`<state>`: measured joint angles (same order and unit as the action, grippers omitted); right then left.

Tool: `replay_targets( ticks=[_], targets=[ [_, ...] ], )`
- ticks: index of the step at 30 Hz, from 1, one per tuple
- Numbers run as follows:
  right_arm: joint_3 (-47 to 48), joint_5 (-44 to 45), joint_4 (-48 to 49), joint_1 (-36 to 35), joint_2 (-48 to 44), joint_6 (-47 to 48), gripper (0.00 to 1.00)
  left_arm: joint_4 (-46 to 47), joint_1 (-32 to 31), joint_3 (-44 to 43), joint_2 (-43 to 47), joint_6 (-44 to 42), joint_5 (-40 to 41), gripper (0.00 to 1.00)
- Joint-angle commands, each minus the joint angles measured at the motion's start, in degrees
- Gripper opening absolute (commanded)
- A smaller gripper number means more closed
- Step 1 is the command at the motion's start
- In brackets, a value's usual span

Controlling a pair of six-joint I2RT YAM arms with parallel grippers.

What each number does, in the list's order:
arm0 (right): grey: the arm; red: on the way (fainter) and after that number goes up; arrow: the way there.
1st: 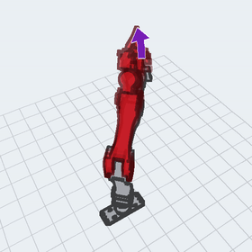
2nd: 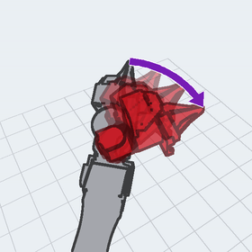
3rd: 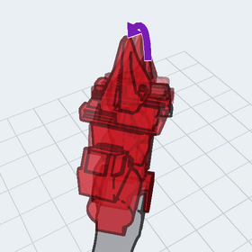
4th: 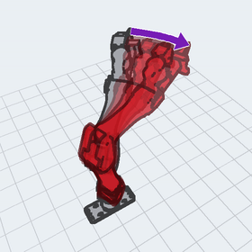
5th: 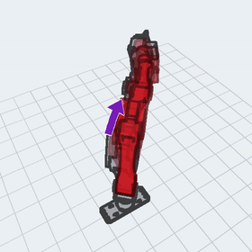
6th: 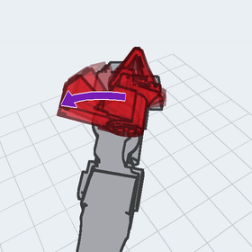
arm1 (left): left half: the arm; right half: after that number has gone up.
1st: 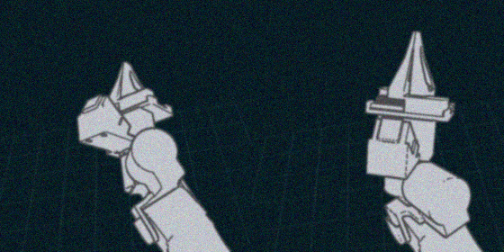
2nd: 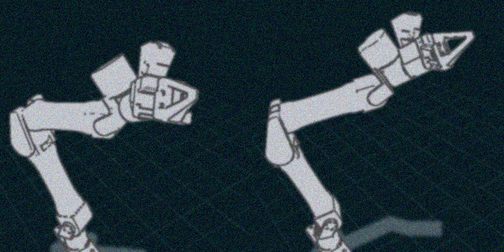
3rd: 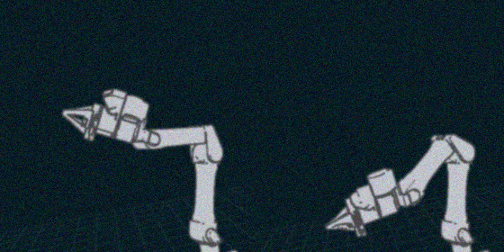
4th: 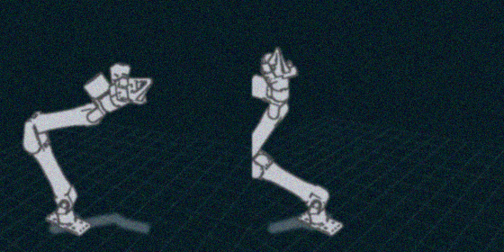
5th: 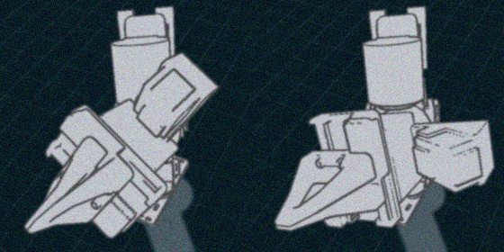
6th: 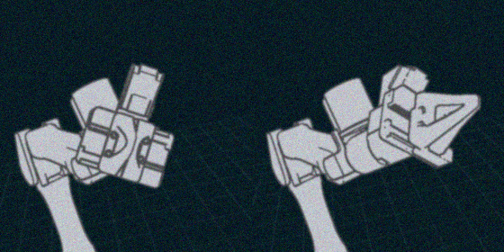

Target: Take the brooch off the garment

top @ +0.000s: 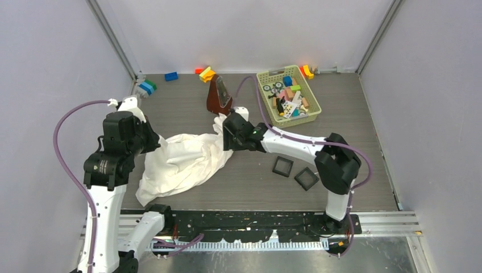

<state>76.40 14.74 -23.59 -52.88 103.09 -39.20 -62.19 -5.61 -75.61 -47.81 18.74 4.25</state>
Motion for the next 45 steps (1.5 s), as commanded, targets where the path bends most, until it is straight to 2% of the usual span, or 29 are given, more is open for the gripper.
replay_targets(
  ticks=[1,8,14,16,20,21,22,23,24,28,34,38,45],
  targets=[
    [7.6,-6.8,7.7,-1.9,5.2,-0.6,0.6,4.1,0.2,0.4,2.4,-1.4,-1.4,0.0],
    [16.0,-6.2,6.5,-4.5,14.1,-0.8,0.6,5.8,0.2,3.8,3.9,-1.3,-0.9,0.0],
    [22.4,-4.7,3.7,-4.6,20.2,-0.7,0.6,5.8,0.2,3.0,3.6,-1.6,-0.1,0.0],
    [24.9,-2.6,2.3,-4.6,22.4,-1.1,0.54,5.6,0.2,2.3,3.3,-1.6,-0.1,0.0],
    [26.2,0.5,-0.1,-4.6,23.4,-1.7,0.37,5.6,0.2,1.7,2.9,-1.6,-0.2,0.0],
    [26.0,1.0,-0.3,-4.5,23.2,-1.7,0.25,5.5,0.2,1.7,2.7,-1.6,-0.4,0.0],
    [25.9,1.1,-0.6,-4.4,22.6,-1.6,0.17,5.6,0.2,1.6,2.6,-1.5,-1.0,0.0],
    [25.8,1.0,-1.0,-4.2,21.6,-1.3,0.06,5.8,0.2,1.5,2.6,-1.5,-1.5,0.0],
    [25.5,1.0,-1.8,-3.7,20.9,-1.2,0.03,6.0,0.2,1.5,2.6,-1.4,-1.9,0.0],
    [20.0,-0.4,-1.8,-0.8,12.0,-1.1,0.0,6.1,0.2,0.9,1.1,-1.3,-2.3,0.0],
    [8.8,-2.8,-2.3,7.1,-10.2,1.3,0.0,6.4,0.2,-3.0,-0.2,-0.2,-4.0,0.0],
    [7.0,-2.5,-7.1,11.1,-22.8,4.3,0.0,4.7,0.2,-7.7,-2.2,-1.1,-0.9,0.0],
    [8.9,-2.4,-14.4,11.3,-41.7,6.6,0.01,0.2,0.2,-15.3,-3.9,-3.0,8.7,0.0]
  ],
)
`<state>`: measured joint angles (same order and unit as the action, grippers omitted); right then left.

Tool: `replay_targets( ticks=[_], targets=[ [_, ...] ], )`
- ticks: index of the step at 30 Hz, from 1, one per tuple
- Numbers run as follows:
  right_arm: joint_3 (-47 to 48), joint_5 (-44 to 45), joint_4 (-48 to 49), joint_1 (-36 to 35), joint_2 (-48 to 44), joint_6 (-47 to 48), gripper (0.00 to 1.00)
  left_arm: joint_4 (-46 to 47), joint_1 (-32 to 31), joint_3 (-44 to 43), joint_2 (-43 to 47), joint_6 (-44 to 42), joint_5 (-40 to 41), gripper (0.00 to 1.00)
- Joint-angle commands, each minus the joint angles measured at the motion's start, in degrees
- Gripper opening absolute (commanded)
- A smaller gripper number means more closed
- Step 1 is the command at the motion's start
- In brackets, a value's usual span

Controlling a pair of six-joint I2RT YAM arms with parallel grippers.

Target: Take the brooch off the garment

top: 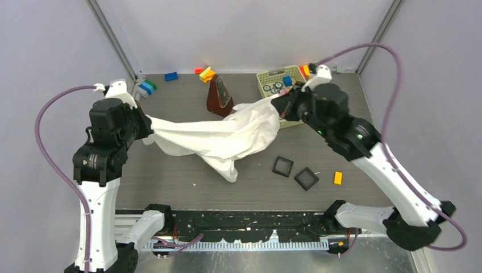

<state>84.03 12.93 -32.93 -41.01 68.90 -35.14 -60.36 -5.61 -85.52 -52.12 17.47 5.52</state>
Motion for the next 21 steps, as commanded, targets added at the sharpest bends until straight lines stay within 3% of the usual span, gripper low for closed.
replay_targets(
  ticks=[1,6,10,13,17,21],
  targets=[
    [0.9,-1.1,-5.2,-0.6,-11.2,2.5,0.01,-2.5,0.2,-6.4,0.8,-1.9,9.5,0.0],
    [-3.6,-4.4,-5.1,-0.6,-23.4,3.0,0.0,-6.5,0.2,-10.4,3.8,-1.4,14.5,0.0],
    [-2.9,-0.9,-7.6,-0.6,-28.0,2.6,0.0,-9.1,0.2,-13.7,3.8,-1.0,16.4,0.0],
    [1.5,3.7,-11.8,-0.6,-27.1,2.1,0.0,-10.3,0.2,-16.8,-1.0,-1.7,17.3,0.0],
    [4.5,12.1,-19.8,-0.6,-22.9,-5.5,0.0,-9.5,0.2,-18.2,-11.2,-2.7,15.4,0.0],
    [-2.2,15.3,-19.2,-0.5,-19.1,-12.3,0.0,0.2,0.2,-12.2,-20.6,-1.2,3.9,0.0]
  ],
)
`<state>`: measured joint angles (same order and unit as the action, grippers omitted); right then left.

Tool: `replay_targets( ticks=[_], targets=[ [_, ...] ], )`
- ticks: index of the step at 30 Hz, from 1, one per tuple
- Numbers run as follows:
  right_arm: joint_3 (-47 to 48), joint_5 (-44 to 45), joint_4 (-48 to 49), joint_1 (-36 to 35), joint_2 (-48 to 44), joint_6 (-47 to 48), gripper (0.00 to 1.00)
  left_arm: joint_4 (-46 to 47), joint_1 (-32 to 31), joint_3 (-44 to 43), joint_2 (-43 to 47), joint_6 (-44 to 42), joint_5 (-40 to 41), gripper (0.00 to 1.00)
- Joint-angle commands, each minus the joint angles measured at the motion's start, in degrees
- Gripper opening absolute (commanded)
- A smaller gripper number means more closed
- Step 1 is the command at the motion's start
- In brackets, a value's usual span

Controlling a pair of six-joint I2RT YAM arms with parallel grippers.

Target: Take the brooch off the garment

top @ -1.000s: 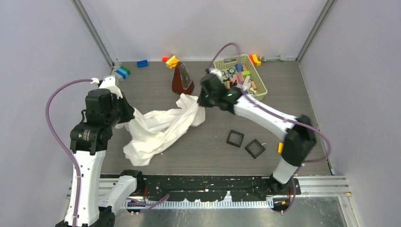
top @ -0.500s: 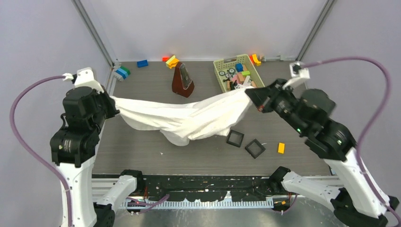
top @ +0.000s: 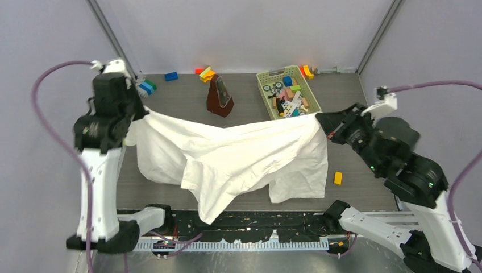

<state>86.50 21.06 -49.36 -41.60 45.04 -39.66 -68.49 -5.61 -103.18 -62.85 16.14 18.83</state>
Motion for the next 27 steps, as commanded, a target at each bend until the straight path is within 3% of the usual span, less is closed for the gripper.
replay_targets(
  ticks=[1,3,7,12,13,14,15,17,18,22,27],
  targets=[
    [-5.6,7.8,-1.8,0.0,5.7,-8.1,0.0,12.3,0.2,6.9,-12.0,1.4,-12.7,0.0],
    [-6.3,11.4,-1.0,0.1,9.4,-8.8,0.0,17.0,0.2,5.6,-18.9,4.0,-15.7,0.0],
    [-3.8,13.0,0.5,3.5,19.1,-7.7,0.0,13.2,0.7,-6.3,-33.0,5.2,-14.9,0.0],
    [-2.4,1.4,3.8,14.4,33.2,-7.0,0.03,14.7,0.7,-8.1,-42.4,6.7,-16.7,0.01],
    [-2.5,-0.8,4.6,15.4,34.7,-6.7,0.12,15.4,0.7,-7.2,-42.6,6.9,-17.8,0.1],
    [-2.5,-1.5,4.8,16.7,37.4,-5.2,0.2,16.5,0.7,-6.0,-42.4,7.1,-19.3,0.27],
    [-2.5,-2.3,4.8,16.8,38.5,-4.0,0.45,17.4,0.7,-4.4,-41.7,7.3,-20.9,0.48],
    [-5.1,-3.1,6.8,16.1,39.6,-1.1,0.76,17.4,0.7,-1.8,-39.3,7.6,-22.9,0.84],
    [-6.2,-3.3,7.8,14.8,39.1,0.7,0.8,16.8,0.7,-0.5,-37.5,7.4,-22.9,0.95],
    [-11.3,-2.4,11.9,7.7,37.5,4.3,0.81,19.8,0.7,12.2,-26.8,8.4,-20.4,1.0],
    [-18.9,-11.3,23.5,-2.2,37.8,5.1,0.64,25.2,0.7,33.2,-12.0,13.7,-22.1,1.0]
  ],
)
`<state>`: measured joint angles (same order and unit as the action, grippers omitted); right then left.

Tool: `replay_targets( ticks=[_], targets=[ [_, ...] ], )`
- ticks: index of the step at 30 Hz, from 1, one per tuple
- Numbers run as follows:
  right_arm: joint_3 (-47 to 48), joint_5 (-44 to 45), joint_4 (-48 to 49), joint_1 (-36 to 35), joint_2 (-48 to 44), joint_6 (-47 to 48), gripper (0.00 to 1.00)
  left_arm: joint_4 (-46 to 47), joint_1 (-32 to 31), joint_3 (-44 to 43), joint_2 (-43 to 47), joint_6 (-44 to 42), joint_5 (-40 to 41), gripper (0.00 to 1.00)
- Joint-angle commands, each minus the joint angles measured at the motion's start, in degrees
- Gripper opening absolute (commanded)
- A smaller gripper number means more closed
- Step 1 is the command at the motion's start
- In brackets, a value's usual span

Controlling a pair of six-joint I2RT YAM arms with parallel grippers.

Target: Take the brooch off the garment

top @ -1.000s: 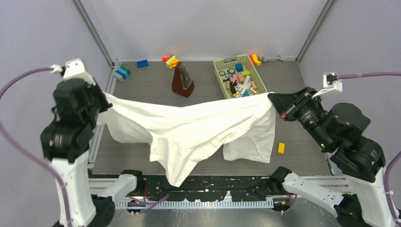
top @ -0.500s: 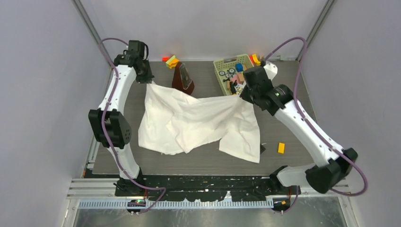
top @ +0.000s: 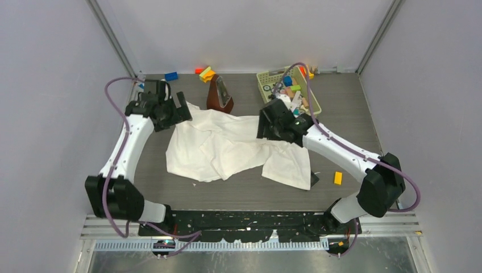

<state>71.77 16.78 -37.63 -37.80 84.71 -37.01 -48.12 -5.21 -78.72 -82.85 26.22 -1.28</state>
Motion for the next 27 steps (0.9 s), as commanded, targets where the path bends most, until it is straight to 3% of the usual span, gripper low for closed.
replay_targets(
  ticks=[1,5,9,13,18,27],
  targets=[
    [-4.9,-8.0,15.0,-7.3,-1.6,2.4,0.63,4.7,0.3,11.7,10.2,3.8,-3.0,1.0],
    [-5.7,-8.0,21.6,-14.9,3.2,3.4,0.67,7.6,0.3,23.1,20.0,5.9,-6.5,1.0],
    [-1.4,-6.8,23.0,-19.5,11.5,3.2,0.68,9.3,0.3,31.3,26.3,14.4,-5.0,1.0],
    [4.8,-4.2,22.8,-23.4,19.1,3.4,0.67,7.2,0.3,34.1,25.8,18.9,-2.0,0.99],
    [8.8,0.1,21.7,-26.6,26.0,2.4,0.62,8.0,0.4,38.6,25.2,22.7,-0.3,0.81],
    [12.6,4.1,18.9,-28.0,32.5,1.5,0.58,10.9,0.4,42.8,21.7,25.8,0.8,0.81]
  ],
)
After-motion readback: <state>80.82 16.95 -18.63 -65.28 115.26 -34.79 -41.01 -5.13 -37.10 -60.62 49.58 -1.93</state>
